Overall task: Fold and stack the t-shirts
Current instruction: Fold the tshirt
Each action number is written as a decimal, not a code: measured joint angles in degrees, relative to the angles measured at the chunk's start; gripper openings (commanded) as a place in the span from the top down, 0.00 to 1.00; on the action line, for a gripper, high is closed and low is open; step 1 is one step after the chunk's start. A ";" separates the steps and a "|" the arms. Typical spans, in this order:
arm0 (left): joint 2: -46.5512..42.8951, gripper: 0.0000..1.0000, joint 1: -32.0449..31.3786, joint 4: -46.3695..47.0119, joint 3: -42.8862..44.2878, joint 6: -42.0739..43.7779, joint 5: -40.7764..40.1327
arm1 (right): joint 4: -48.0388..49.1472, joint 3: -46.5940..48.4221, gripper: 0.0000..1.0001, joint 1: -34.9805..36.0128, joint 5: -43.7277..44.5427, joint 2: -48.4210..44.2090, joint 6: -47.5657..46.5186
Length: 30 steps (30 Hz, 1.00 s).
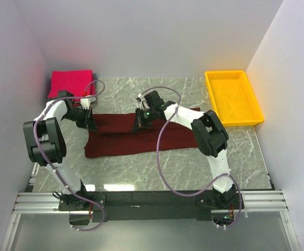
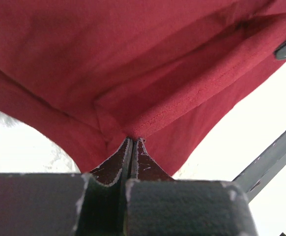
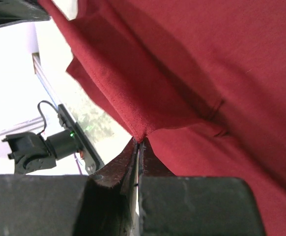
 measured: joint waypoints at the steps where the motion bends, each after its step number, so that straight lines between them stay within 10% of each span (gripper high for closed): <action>1: 0.61 0.99 0.00 0.33 0.59 -0.83 0.24 | 0.13 0.61 1.00 -0.35 -0.11 0.63 -0.09; 30: 6.25 0.99 -3.41 9.22 6.60 -12.55 -0.37 | -0.94 4.85 1.00 -3.41 -2.12 5.40 -1.16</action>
